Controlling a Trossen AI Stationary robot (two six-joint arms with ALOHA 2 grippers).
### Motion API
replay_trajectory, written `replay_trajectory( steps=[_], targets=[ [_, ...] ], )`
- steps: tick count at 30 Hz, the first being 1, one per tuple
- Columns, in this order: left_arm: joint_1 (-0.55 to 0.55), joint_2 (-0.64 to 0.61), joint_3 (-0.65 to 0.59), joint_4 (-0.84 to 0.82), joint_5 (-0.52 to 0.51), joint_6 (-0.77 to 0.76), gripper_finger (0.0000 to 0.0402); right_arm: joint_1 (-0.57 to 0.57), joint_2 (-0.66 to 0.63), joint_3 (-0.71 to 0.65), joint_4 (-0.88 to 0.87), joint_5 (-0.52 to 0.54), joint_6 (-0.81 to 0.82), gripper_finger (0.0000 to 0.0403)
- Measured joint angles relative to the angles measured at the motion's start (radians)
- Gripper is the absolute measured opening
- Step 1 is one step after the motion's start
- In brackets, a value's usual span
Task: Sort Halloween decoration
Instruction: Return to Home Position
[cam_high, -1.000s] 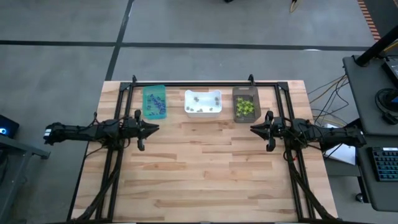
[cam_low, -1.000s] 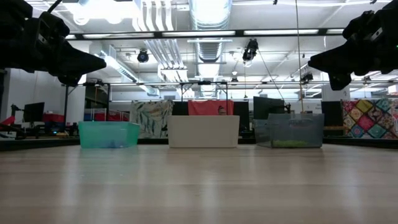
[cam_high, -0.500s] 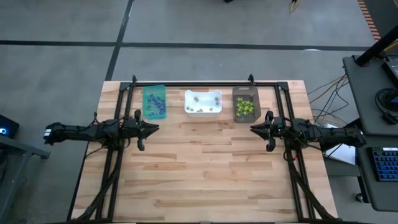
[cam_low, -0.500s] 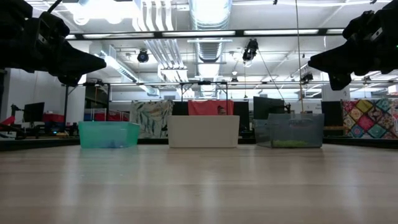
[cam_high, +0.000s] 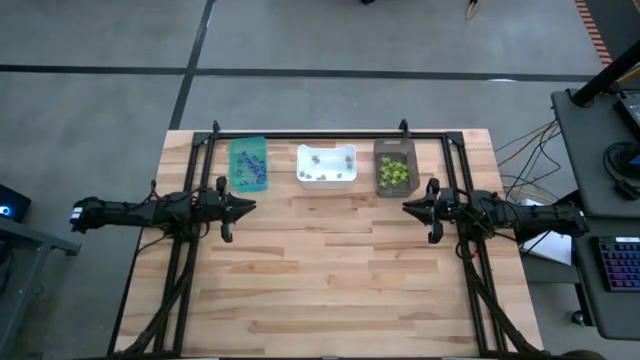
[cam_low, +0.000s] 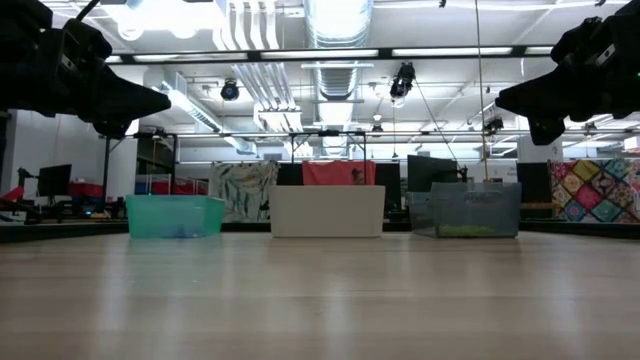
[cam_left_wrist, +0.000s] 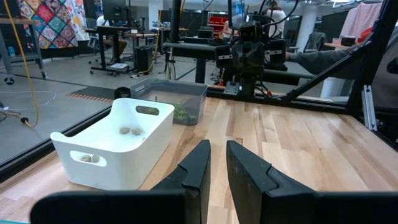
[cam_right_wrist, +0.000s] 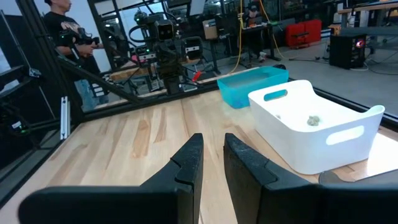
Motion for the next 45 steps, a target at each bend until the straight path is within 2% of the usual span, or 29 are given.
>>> replay_trajectory(
  steps=[45],
  targets=[
    [0.000, 0.000, 0.000, 0.000, 0.000, 0.000, 0.0036, 0.000, 0.000, 0.000, 0.000, 0.000, 0.000, 0.0054]
  ],
)
